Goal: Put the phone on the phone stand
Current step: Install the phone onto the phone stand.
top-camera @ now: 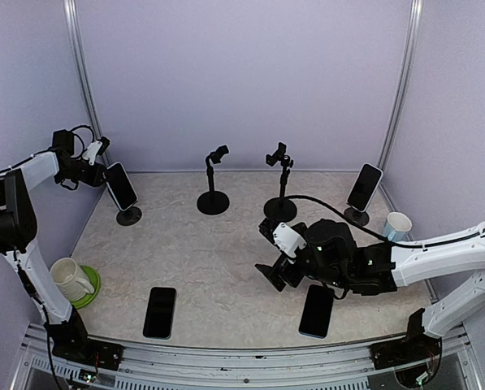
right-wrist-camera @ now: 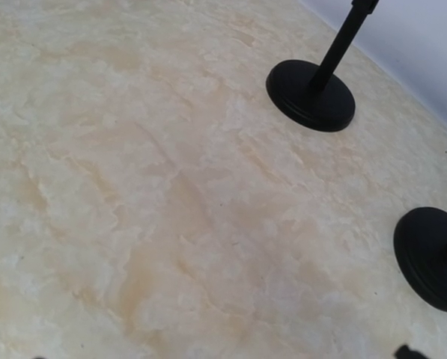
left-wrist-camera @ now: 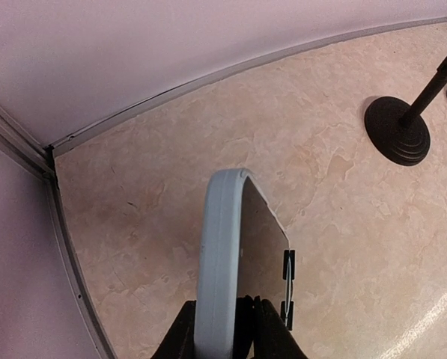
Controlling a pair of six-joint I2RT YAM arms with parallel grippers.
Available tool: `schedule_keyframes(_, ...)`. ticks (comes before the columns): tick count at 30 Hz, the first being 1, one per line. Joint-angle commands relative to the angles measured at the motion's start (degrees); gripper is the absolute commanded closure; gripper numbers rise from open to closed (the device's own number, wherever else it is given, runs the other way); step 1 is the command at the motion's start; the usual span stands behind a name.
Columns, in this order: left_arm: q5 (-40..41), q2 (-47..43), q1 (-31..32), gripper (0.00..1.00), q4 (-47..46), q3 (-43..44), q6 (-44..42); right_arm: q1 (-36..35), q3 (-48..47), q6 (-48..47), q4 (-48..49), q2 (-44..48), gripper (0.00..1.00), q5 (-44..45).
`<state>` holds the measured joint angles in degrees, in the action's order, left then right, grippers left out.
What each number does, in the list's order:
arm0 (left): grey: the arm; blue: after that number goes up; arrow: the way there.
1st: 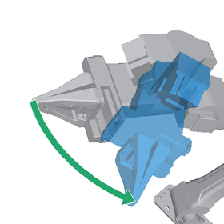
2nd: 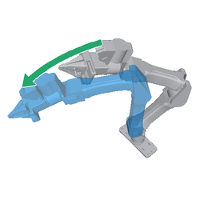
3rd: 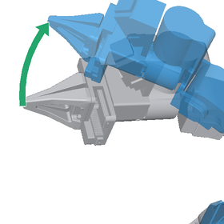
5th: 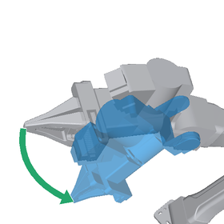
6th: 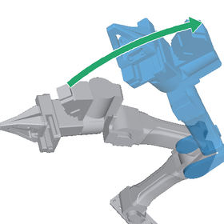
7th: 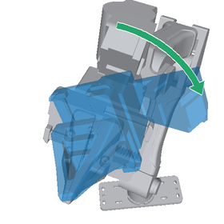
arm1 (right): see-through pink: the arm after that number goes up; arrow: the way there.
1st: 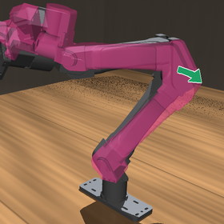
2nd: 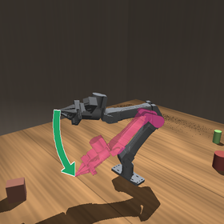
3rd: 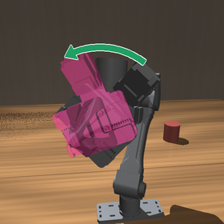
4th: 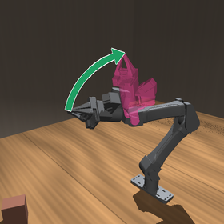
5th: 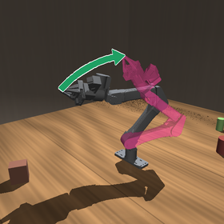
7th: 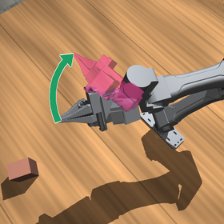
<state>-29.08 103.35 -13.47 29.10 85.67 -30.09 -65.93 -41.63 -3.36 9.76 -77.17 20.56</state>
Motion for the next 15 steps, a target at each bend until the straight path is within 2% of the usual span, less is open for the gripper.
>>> schedule_keyframes(1, 1.0, 1.6, -0.1, 0.78, 0.4, 1.6, -0.5, 0.5, -0.3, 0.4, 1.1, -1.0, 0.00, -0.2)
schedule_keyframes(9, 2.2, 1.7, -0.1, 0.76, 0.5, 1.3, -0.2, 0.5, -0.4, 0.3, 1.1, -1.2, 0.00, -0.3)
schedule_keyframes(11, 2.3, 1.4, -0.1, 0.73, 0.4, 1.0, -0.1, 0.5, -0.4, 0.3, 1.1, -1.1, 0.00, -0.3)
schedule_keyframes(15, 2.5, 0.9, -0.1, 0.72, 0.0, 0.4, -0.1, 0.5, -0.4, 0.3, 1.1, -1.1, 0.00, -0.3)
